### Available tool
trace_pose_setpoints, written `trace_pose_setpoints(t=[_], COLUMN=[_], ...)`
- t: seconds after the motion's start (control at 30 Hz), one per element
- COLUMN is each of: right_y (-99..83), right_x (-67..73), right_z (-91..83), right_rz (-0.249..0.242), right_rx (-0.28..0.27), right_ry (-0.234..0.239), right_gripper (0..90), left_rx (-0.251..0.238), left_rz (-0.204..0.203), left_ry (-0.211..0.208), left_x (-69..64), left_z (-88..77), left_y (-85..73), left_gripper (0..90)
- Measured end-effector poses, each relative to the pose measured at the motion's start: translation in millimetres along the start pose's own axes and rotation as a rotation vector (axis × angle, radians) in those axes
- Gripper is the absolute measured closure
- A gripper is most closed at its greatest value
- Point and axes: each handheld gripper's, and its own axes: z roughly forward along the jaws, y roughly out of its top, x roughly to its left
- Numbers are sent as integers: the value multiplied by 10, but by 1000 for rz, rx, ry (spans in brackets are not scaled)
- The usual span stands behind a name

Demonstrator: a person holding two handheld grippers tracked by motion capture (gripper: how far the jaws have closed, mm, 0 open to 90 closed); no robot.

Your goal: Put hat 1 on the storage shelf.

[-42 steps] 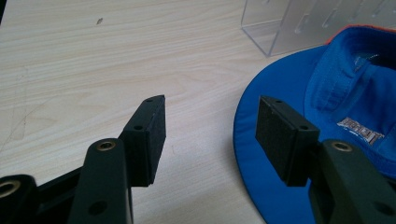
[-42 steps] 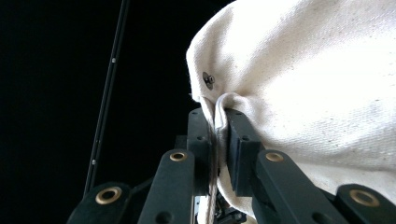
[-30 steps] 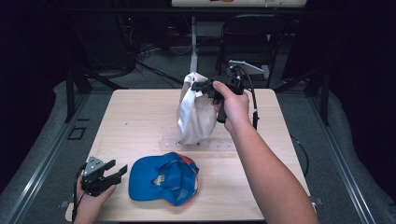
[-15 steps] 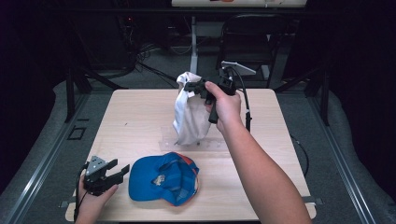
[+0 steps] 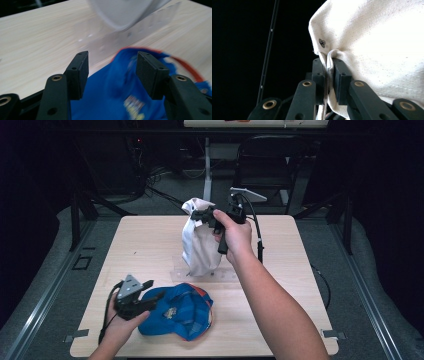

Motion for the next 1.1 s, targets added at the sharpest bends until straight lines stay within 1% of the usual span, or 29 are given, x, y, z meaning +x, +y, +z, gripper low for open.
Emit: trace_pose_setpoints(t=[0.03, 0.07, 0.1, 0.13, 0.2, 0.23, 0.3, 0.33, 0.37, 0.4, 0.43, 0.47, 0.5, 0.53, 0.6, 0.63, 0.67, 0.77, 0.9, 1.0, 1.03, 1.07, 1.1], right_y=[-1, -1, -2, -1, 1, 1, 0, -3, -3, -4, -5, -7, -7, -8, -8, -10, -10, -13, -13, -20, -27, -27, -33], right_x=[3, 3, 2, 1, -6, -6, -9, -13, -13, -15, -22, -25, -25, -32, -37, -42, -42, -51, -55, -59, -61, -61, -64], right_z=[-4, -4, -13, -20, -39, -39, -57, -71, -71, -79, -97, -100, -100, -103, -113, -118, -118, -139, -157, -165, -162, -162, -153], right_rz=[-2, -2, -5, -7, -9, -9, -11, -13, -13, -13, -15, -11, -11, -12, -9, -8, -8, -10, -10, -13, -13, -13, -15], right_rx=[1, 1, -3, -4, -3, -3, -3, -6, -6, -7, -4, -8, -8, -12, -11, -10, -10, -5, -7, -5, -1, -1, 3], right_ry=[1, 1, -1, -3, -4, -4, -8, -10, -10, -10, -11, -9, -9, -7, -6, -5, -5, -2, -3, -3, -3, -3, -5], right_gripper=[812, 812, 812, 812, 812, 812, 812, 812, 812, 812, 812, 812, 812, 811, 811, 811, 811, 811, 810, 810, 809, 809, 808], left_rx=[9, 9, 9, 12, 8, 8, 4, 1, 3, 7, 16, 20, 20, 24, 35, 37, 37, 35, 30, 19, 7, 7, 3], left_rz=[41, 41, 59, 67, 74, 74, 70, 63, 62, 63, 64, 65, 65, 67, 79, 77, 77, 96, 95, 67, 45, 45, 35], left_ry=[-1, -1, -3, 0, 8, 8, 18, 22, 27, 35, 48, 52, 52, 49, 51, 51, 51, 59, 58, 50, 45, 45, 43], left_x=[-124, -124, -224, -263, -322, -322, -353, -363, -369, -371, -370, -365, -365, -358, -347, -336, -336, -327, -303, -259, -230, -230, -215], left_z=[123, 123, 233, 280, 357, 357, 415, 440, 463, 485, 528, 548, 548, 566, 585, 592, 592, 579, 560, 537, 525, 525, 518], left_y=[104, 104, 181, 215, 275, 275, 333, 359, 384, 405, 435, 444, 444, 456, 468, 470, 470, 464, 446, 418, 391, 391, 377], left_gripper=[440, 441, 441, 443, 453, 462, 470, 496, 496, 517, 564, 588, 619, 619, 700, 748, 763, 789, 805, 812, 817, 819, 822])
